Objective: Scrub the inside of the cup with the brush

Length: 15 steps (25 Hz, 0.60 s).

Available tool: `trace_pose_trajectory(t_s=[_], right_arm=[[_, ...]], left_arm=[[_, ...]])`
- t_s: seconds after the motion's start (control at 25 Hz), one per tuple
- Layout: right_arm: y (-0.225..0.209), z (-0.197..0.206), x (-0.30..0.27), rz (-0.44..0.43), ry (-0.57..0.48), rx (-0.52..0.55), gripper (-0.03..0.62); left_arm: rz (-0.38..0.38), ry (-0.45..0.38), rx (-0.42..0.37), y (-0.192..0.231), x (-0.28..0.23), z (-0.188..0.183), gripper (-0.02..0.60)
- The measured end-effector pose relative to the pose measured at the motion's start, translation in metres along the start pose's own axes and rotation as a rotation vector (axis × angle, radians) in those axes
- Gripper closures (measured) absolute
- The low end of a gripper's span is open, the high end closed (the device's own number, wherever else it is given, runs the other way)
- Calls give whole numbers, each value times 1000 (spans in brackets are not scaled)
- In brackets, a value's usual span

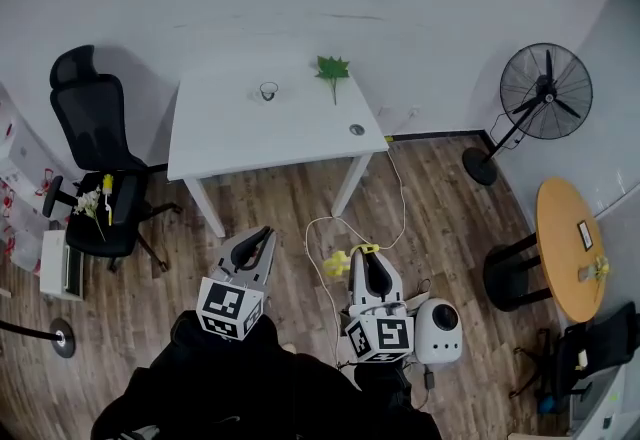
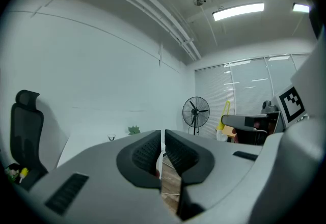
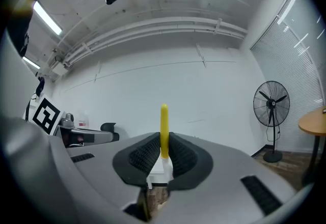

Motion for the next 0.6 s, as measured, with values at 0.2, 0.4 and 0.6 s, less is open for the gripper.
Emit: trace_pose_trajectory(t_s=[0.2,0.4,0.6], right_arm=[[-24,3,-29,38,6,-27,530],[-49,9,-77,63,18,-25,530],[-74,8,-139,82,27,-26,530]], left_arm=[[37,12,-5,7,-41,0,540],[68,24,2,28,-98,1,540],[90,34,10,60,-161,-3,540]])
Point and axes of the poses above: the fingertips, and each gripper's own axes: x backward along the fingers, y to its left, z out of its underside, the point moved 1 cm from there along x, backward along the fingers, and after that the axes turned 7 degrees about z, right-handed, at the moved point
